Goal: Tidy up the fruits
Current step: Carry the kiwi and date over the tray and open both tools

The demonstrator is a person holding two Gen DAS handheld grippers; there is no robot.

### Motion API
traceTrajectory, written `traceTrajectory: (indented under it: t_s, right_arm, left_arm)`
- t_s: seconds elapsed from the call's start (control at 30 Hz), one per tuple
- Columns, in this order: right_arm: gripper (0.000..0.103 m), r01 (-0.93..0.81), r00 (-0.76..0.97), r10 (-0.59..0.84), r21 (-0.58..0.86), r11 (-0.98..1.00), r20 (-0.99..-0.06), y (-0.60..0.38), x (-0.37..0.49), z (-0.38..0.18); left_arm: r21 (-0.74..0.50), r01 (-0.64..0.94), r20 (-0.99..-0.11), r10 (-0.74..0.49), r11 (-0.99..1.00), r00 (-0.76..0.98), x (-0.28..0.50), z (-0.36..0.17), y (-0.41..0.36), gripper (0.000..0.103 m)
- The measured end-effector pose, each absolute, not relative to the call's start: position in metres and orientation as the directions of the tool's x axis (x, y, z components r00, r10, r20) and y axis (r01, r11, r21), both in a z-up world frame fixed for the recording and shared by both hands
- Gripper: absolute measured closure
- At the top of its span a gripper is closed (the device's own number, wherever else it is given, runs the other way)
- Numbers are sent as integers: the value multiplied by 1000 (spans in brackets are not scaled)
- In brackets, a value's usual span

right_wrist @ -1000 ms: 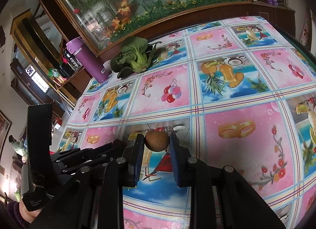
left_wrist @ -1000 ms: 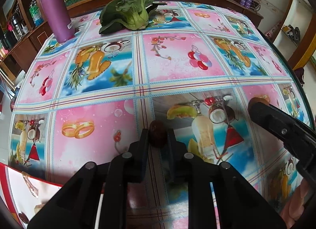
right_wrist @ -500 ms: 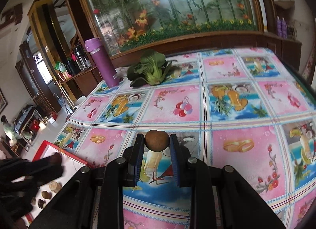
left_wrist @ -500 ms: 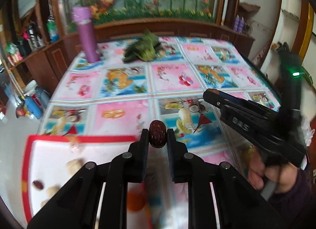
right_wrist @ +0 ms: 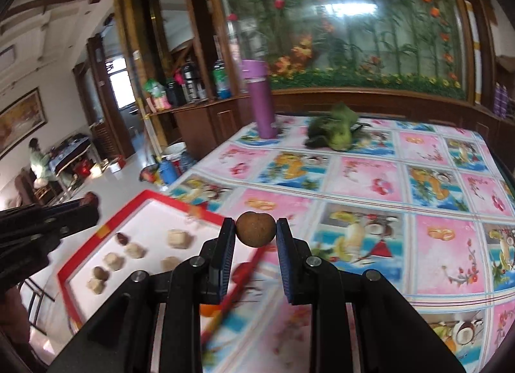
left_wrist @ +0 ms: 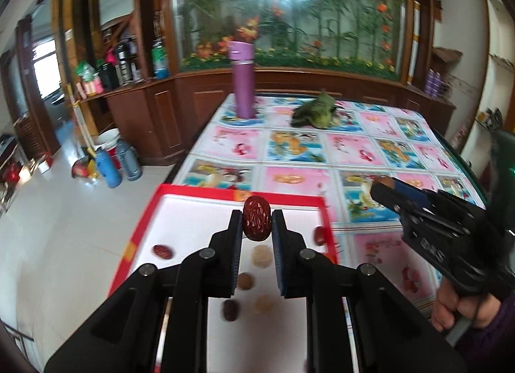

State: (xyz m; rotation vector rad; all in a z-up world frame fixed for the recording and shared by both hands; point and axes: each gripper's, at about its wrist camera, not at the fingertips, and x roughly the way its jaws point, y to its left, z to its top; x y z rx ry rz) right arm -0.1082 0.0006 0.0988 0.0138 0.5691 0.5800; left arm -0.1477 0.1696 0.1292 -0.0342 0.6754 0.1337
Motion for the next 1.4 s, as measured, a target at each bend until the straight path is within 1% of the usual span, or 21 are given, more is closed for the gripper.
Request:
traceTrajectory:
  t_s: [0.23,0.4,0.73,1.4]
  right_arm:
    - [78,-600,635,590,162,783,-499,33,-142,105]
    - [78,-635,599,602,145,759,-528,51,-156,98]
    - [78,-653,548,584,129,746,-599,69,-174,72]
    - [78,-650,493,549,134,748,-675,80,-182,40]
  left_arm:
    - [1,-207,-617,163,978,769,-169,123,200,83]
    - [0,-239,-618,188,971,763,-180,116,213,83]
    - [2,-272,-659,206,962,723,-192,90,227,83]
    - [4,-290,-718,205,957,665,-199,55,233,83]
